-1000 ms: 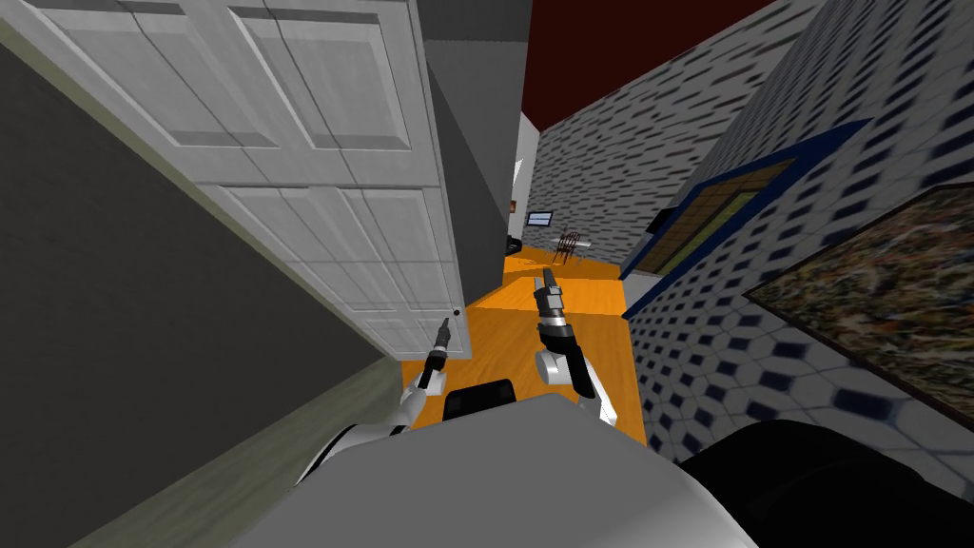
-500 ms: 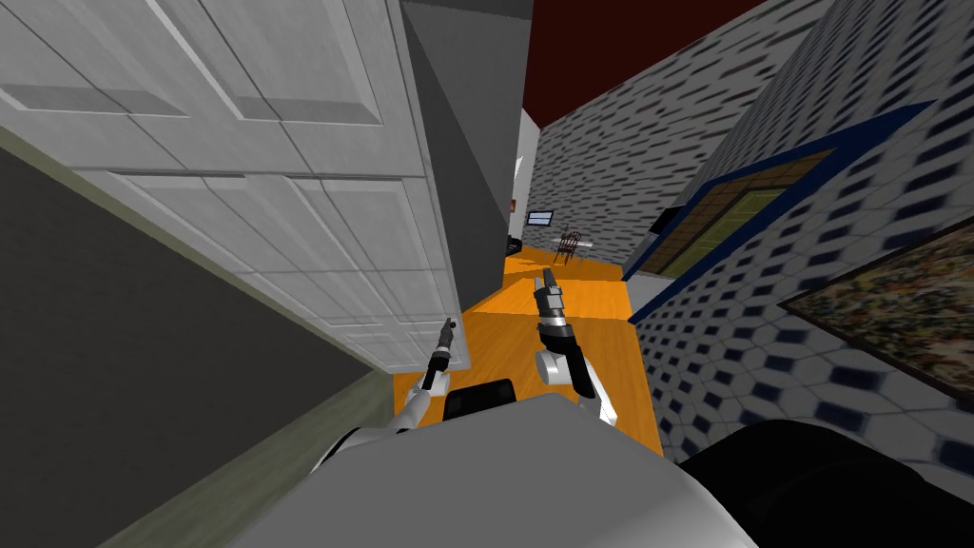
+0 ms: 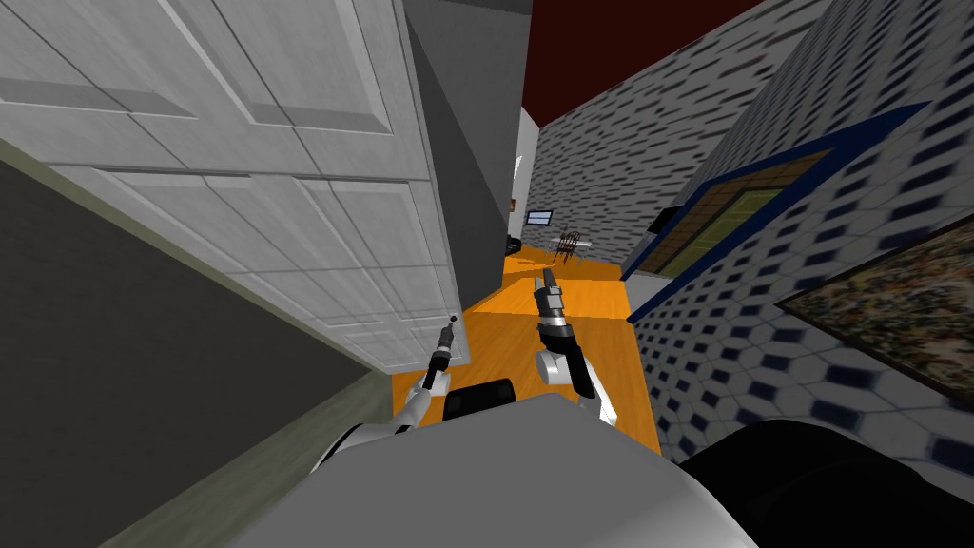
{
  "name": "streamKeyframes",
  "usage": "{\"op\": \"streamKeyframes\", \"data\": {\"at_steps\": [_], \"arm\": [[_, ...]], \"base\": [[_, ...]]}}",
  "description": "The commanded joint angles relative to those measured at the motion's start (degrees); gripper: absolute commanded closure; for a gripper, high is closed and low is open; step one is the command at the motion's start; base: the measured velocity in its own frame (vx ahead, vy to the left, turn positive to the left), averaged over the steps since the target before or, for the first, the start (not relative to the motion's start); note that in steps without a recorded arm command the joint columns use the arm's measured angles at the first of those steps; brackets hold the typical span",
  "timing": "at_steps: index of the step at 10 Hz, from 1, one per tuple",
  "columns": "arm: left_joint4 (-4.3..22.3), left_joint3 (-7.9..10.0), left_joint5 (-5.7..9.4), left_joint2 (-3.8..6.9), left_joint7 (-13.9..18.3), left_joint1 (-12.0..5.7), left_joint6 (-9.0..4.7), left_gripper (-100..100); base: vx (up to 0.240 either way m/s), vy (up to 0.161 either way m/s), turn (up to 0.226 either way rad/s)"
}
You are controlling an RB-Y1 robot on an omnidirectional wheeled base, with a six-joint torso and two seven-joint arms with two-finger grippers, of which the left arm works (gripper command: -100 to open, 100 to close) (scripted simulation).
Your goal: Push the door open
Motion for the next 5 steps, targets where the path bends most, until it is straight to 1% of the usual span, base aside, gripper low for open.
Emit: {"op": "streamKeyframes", "data": {"at_steps": [1,3,4,5], "arm": [[0.0,0.00,0.00,0.00,0.0,0.00,0.00,100],[0.0,0.00,0.00,0.00,0.0,0.00,0.00,100],[-0.1,0.25,0.21,1.99,-0.1,-0.09,0.33,-100],[-0.2,0.43,0.35,2.54,-0.2,-0.15,0.56,-100]], "base": [[0.000,0.000,0.000],[0.000,0.000,0.000],[-0.084,-0.009,0.050],[-0.180,-0.024,0.094]]}}
